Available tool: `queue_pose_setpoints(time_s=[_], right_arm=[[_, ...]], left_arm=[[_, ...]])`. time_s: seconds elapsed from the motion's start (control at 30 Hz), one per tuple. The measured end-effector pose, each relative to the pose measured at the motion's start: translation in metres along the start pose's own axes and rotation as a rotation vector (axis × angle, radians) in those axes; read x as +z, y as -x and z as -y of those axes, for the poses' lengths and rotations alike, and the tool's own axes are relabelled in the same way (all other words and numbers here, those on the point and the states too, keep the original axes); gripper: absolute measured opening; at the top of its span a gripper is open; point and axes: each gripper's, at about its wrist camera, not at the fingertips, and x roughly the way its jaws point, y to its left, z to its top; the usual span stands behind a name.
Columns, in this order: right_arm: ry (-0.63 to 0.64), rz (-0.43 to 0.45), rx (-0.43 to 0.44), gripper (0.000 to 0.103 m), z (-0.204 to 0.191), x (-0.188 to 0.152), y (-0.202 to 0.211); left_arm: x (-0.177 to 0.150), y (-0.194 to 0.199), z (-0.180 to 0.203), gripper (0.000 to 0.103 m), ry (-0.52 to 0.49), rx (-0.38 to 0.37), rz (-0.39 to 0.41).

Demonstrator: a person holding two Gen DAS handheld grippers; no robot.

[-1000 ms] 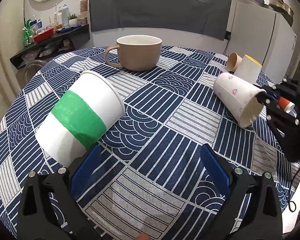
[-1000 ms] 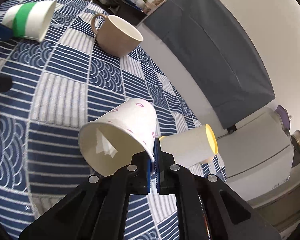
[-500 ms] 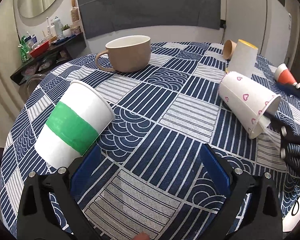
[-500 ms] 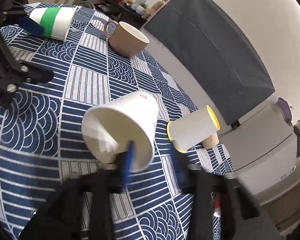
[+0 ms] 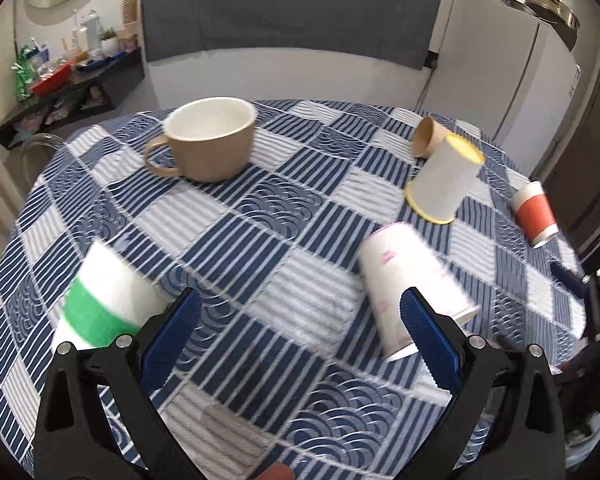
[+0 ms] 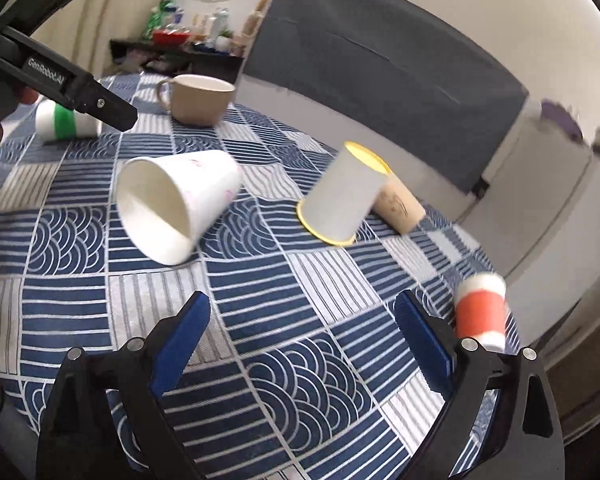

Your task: Flip cup upside down

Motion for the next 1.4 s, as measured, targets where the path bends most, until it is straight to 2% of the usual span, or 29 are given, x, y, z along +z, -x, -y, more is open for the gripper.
queue_pose_setpoints(time_s=[0.2, 0.47, 0.6, 0.63, 0.67, 0.77, 0.87, 0.93, 0.97, 1.07, 1.2, 1.27, 1.4], right_arm=[[-0.148, 0.009, 0.048, 0.090, 0.029, -0.012, -0.007], [-0.218, 0.016, 0.082, 0.090, 0.052, -0.021, -0.013], [-0.250, 0.023, 0.106, 0.090, 0.061, -0.024, -0.015], [-0.255, 0.024, 0.110, 0.090, 0.062, -0.024, -0.015], [-0.257, 0.025, 0.113, 0.090, 0.062, -0.025, -0.016], [-0.258, 0.028, 0.126, 0.090, 0.064, -0.026, -0.016], [-0.251, 0.028, 0.129, 0.090, 0.063, -0.026, -0.017], [-0.246, 0.028, 0.128, 0.090, 0.062, -0.025, -0.017], [-0.243, 0.028, 0.129, 0.090, 0.061, -0.025, -0.017], [-0.240, 0.026, 0.119, 0.090, 0.060, -0.025, -0.017], [-0.238, 0.023, 0.115, 0.090, 0.058, -0.025, -0.017], [-0.235, 0.017, 0.114, 0.090, 0.058, -0.025, -0.018], [-0.233, 0.008, 0.113, 0.090, 0.058, -0.025, -0.019]], left_arm=[[0.039, -0.029, 0.027, 0.097, 0.037, -0.115, -0.139], [0.056, -0.087, 0.035, 0.095, 0.107, -0.147, -0.392], [0.055, -0.115, 0.034, 0.064, 0.130, -0.139, -0.518], [0.054, -0.117, 0.033, 0.058, 0.131, -0.136, -0.531], [0.055, -0.120, 0.033, 0.058, 0.132, -0.136, -0.536], [0.059, -0.115, 0.031, 0.058, 0.131, -0.114, -0.483], [0.066, -0.097, 0.031, 0.058, 0.080, -0.108, -0.357], [0.067, -0.084, 0.033, 0.058, 0.055, -0.157, -0.258], [0.067, -0.080, 0.034, 0.058, 0.045, -0.152, -0.213], [0.060, -0.067, 0.042, 0.058, -0.029, -0.057, -0.066], [0.039, -0.047, 0.056, 0.058, -0.100, -0.006, 0.074], [0.032, -0.040, 0.058, 0.058, -0.122, 0.006, 0.112], [0.017, -0.038, 0.065, 0.058, -0.170, 0.017, 0.090]])
